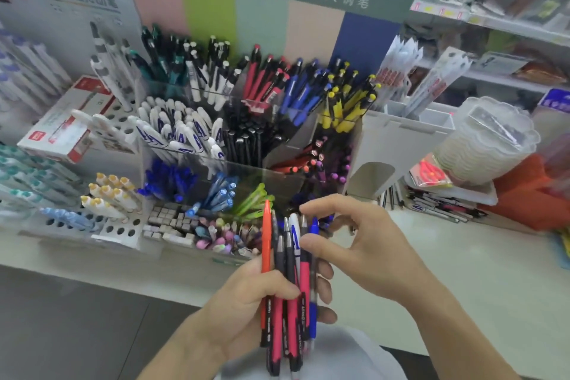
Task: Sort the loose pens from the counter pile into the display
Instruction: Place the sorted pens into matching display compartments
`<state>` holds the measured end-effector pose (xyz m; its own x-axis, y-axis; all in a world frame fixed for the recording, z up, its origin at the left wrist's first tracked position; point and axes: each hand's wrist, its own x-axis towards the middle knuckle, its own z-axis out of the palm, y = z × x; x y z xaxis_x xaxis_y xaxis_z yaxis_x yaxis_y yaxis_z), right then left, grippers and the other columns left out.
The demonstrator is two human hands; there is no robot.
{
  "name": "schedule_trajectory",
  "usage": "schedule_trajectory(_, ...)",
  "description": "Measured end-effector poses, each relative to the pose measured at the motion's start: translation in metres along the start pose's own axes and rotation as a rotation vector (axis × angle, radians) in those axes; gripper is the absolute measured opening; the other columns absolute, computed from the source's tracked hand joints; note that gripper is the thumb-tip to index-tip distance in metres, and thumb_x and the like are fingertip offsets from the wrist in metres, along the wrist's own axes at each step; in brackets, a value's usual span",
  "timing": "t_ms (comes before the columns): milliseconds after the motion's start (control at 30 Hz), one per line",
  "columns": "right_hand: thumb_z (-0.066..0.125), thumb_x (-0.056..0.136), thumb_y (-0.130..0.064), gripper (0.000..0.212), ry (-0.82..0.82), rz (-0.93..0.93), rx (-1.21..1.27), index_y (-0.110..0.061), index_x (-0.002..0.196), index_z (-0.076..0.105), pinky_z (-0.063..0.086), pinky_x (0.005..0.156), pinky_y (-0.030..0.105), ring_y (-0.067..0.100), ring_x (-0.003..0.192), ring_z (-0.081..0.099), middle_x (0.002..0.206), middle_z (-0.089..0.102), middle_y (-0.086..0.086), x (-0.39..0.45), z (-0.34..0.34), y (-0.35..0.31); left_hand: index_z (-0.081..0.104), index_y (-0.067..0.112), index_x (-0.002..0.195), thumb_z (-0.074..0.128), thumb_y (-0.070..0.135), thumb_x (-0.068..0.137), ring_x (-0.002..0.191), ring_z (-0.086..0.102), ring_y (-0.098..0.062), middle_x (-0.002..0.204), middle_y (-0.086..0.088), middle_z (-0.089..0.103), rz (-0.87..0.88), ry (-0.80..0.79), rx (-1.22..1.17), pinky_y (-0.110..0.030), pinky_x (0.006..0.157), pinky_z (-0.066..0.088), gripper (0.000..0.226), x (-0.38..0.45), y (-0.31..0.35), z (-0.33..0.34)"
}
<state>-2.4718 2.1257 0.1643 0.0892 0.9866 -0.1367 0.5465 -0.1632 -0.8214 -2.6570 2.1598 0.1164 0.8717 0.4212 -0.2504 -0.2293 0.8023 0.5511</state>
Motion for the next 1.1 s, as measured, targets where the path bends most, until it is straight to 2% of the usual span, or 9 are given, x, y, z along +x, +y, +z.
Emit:
schedule_trajectory(100, 0.082, 0.083, -0.025, 0.022, -0.009, -0.087, -0.001, -0.035, 0.096, 0.067, 0.047, 0.078, 0.021, 0.013, 0.089, 0.062, 0.097, 0.067, -0.013, -0.003, -0.001, 0.003, 0.062, -0.007, 0.115, 0.055, -0.006, 0.072, 0.086, 0.057, -0.033, 0.1, -0.022, 0.055, -0.027, -0.006, -0.016, -0.051, 0.084, 0.049, 0.044, 0.001, -0.004, 0.004)
schedule_trajectory(200, 0.077, 0.087, -0.024, 0.042, -0.122, -0.149, -0.051, -0.036, 0.123, 0.061, 0.048, 0.082, 0.022, 0.012, 0.089, 0.057, 0.096, 0.059, -0.014, -0.004, -0.006, 0.002, 0.059, -0.008, 0.115, 0.055, -0.005, 0.069, 0.082, 0.055, -0.037, 0.091, -0.023, 0.053, -0.07, 0.005, -0.01, -0.047, 0.078, 0.051, 0.046, 0.001, -0.007, 0.009)
schedule_trajectory(267, 0.075, 0.089, -0.032, 0.041, -0.181, -0.171, -0.179, -0.038, 0.127, 0.061, 0.044, 0.085, 0.017, 0.006, 0.098, 0.052, 0.099, 0.053, -0.019, -0.004, -0.01, 0.001, 0.058, -0.008, 0.117, 0.057, -0.005, 0.068, 0.081, 0.058, -0.039, 0.09, -0.026, 0.055, -0.085, 0.023, 0.001, -0.045, 0.074, 0.054, 0.049, -0.001, -0.009, 0.01)
schedule_trajectory(367, 0.074, 0.088, -0.042, 0.034, -0.25, -0.129, -0.224, -0.045, 0.119, 0.06, 0.039, 0.085, 0.01, -0.003, 0.106, 0.047, 0.108, 0.045, -0.025, -0.003, -0.016, -0.002, 0.06, -0.007, 0.121, 0.057, -0.005, 0.071, 0.083, 0.06, -0.042, 0.095, -0.029, 0.058, -0.08, 0.023, 0.008, -0.047, 0.076, 0.054, 0.05, -0.002, -0.011, 0.01)
schedule_trajectory(467, 0.078, 0.083, -0.045, 0.033, -0.256, -0.143, -0.256, -0.046, 0.109, 0.058, 0.038, 0.085, 0.016, -0.001, 0.11, 0.049, 0.115, 0.048, -0.025, -0.002, -0.023, 0.0, 0.062, -0.004, 0.122, 0.057, -0.004, 0.075, 0.086, 0.061, -0.04, 0.102, -0.028, 0.06, -0.057, -0.004, 0.014, -0.05, 0.081, 0.052, 0.047, 0.0, -0.015, 0.014)
schedule_trajectory(667, 0.087, 0.071, -0.045, 0.034, -0.175, -0.195, -0.258, -0.04, 0.099, 0.068, 0.038, 0.08, 0.013, 0.004, 0.108, 0.052, 0.103, 0.062, -0.024, -0.006, -0.03, 0.004, 0.064, -0.004, 0.12, 0.058, -0.003, 0.078, 0.087, 0.062, -0.037, 0.105, -0.025, 0.062, -0.041, 0.012, 0.012, -0.049, 0.079, 0.053, 0.043, 0.003, -0.021, 0.018)
schedule_trajectory(800, 0.087, 0.074, -0.039, 0.026, -0.163, -0.283, -0.28, -0.034, 0.095, 0.073, 0.04, 0.08, 0.011, 0.009, 0.102, 0.054, 0.099, 0.066, -0.019, -0.008, -0.028, 0.008, 0.063, -0.005, 0.115, 0.06, -0.003, 0.079, 0.084, 0.064, -0.035, 0.098, -0.024, 0.065, -0.068, 0.068, 0.08, -0.046, 0.077, 0.055, 0.037, 0.004, -0.023, 0.02)
schedule_trajectory(967, 0.084, 0.078, -0.039, 0.03, -0.199, -0.179, -0.245, -0.037, 0.105, 0.071, 0.042, 0.072, 0.015, 0.007, 0.088, 0.057, 0.089, 0.061, -0.02, -0.014, -0.036, 0.01, 0.058, 0.002, 0.128, 0.067, 0.005, 0.089, 0.096, 0.06, -0.036, 0.111, -0.02, 0.062, -0.046, 0.055, 0.174, -0.049, 0.084, 0.05, 0.04, 0.005, -0.028, 0.022)
schedule_trajectory(1100, 0.079, 0.082, -0.047, 0.019, -0.292, -0.136, -0.338, -0.04, 0.097, 0.07, 0.042, 0.072, 0.015, 0.003, 0.09, 0.054, 0.085, 0.058, -0.021, -0.014, -0.041, 0.011, 0.055, 0.005, 0.132, 0.06, 0.004, 0.094, 0.097, 0.061, -0.033, 0.112, -0.015, 0.063, -0.041, 0.043, 0.284, -0.045, 0.083, 0.052, 0.039, 0.007, -0.032, 0.019)
